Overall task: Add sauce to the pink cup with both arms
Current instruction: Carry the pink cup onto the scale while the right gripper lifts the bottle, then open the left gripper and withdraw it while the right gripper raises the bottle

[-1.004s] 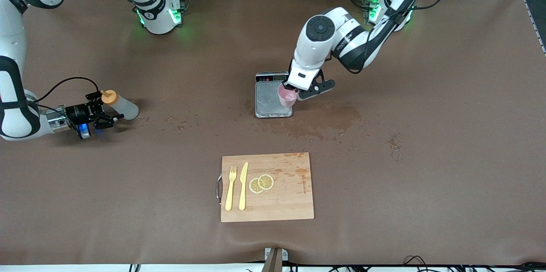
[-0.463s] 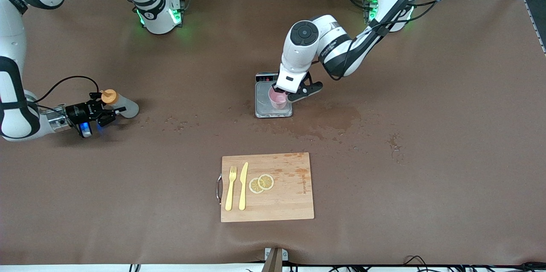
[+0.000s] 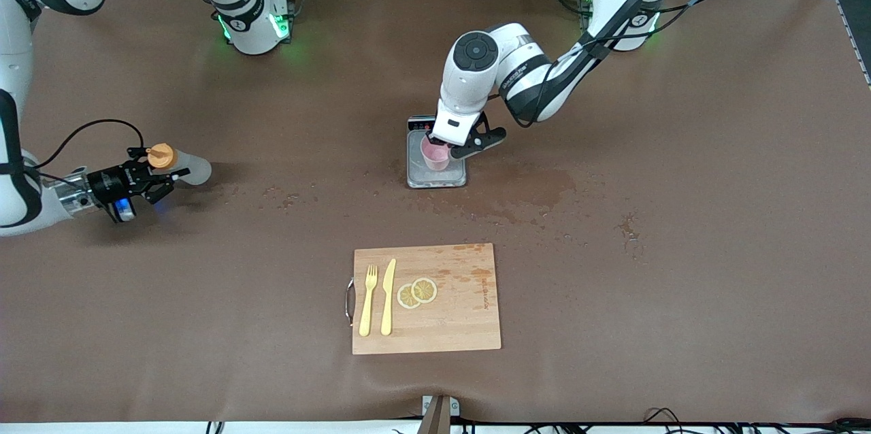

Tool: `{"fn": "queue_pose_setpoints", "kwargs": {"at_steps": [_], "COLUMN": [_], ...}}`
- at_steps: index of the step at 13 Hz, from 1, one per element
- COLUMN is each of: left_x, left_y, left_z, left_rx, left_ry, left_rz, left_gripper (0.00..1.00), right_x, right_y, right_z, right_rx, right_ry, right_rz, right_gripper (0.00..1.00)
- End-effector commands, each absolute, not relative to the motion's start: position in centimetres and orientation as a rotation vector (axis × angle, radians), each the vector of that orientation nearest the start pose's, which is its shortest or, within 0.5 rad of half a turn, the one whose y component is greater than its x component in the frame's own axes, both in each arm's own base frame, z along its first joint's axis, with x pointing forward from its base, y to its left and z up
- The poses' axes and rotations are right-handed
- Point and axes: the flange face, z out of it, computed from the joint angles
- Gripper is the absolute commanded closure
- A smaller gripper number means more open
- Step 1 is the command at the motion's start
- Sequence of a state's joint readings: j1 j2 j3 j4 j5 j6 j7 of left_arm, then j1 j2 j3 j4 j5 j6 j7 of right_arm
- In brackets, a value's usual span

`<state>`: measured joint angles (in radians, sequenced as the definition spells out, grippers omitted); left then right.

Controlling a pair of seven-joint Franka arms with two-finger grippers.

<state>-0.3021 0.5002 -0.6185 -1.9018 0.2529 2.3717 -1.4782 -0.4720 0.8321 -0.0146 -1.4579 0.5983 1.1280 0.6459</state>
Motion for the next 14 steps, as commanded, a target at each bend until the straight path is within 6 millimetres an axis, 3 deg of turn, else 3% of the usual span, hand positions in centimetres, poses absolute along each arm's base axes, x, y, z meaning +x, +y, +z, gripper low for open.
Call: {"fn": "queue_pose_setpoints", "kwargs": {"at_steps": [1,3,5,7,8,9,10,11,12,14], "left_x": [41.1,40.5,40.6,41.0,41.0,41.1,41.4,41.6,42.0,42.8], "left_y": [-49.4,-49.9,-50.6,-50.7,-50.7,-50.6,-50.3,-50.0,-49.9,-48.9], "left_z": [28.4,27.5,27.4,27.6,27.5,27.4,27.3,27.4,28.3,34.0], "left_rx": [-3.165,-3.155,-3.156,-3.16,-3.159,-3.157,-3.153,-3.149,-3.152,-3.152], "left_ry": [-0.719,-0.709,-0.737,-0.755,-0.755,-0.76,-0.766,-0.772,-0.783,-0.812], "left_rz": [0.048,0.032,0.038,0.036,0.041,0.041,0.041,0.034,0.016,-0.104], "left_gripper": [1.0,1.0,1.0,0.96,0.82,0.56,0.16,0.0,0.0,0.0], "right_x": [57.8,58.5,60.0,60.4,60.6,60.7,60.8,60.8,60.9,60.9], "right_y": [-18.3,-17.4,-13.2,-11.3,-10.6,-10.0,-9.3,-8.6,-7.9,-6.5], "right_z": [23.2,25.0,28.9,31.2,31.9,32.4,33.1,33.7,34.4,35.4], "right_rx": [-1.843,-1.869,-2.056,-2.109,-2.116,-2.123,-2.141,-2.165,-2.193,-2.236], "right_ry": [1.318,1.372,1.462,1.535,1.555,1.57,1.588,1.614,1.632,1.676], "right_rz": [1.543,1.544,1.541,1.523,1.519,1.516,1.507,1.504,1.492,1.478], "right_gripper": [0.59,0.56,0.57,0.57,0.57,0.58,0.58,0.58,0.58,0.58]}}
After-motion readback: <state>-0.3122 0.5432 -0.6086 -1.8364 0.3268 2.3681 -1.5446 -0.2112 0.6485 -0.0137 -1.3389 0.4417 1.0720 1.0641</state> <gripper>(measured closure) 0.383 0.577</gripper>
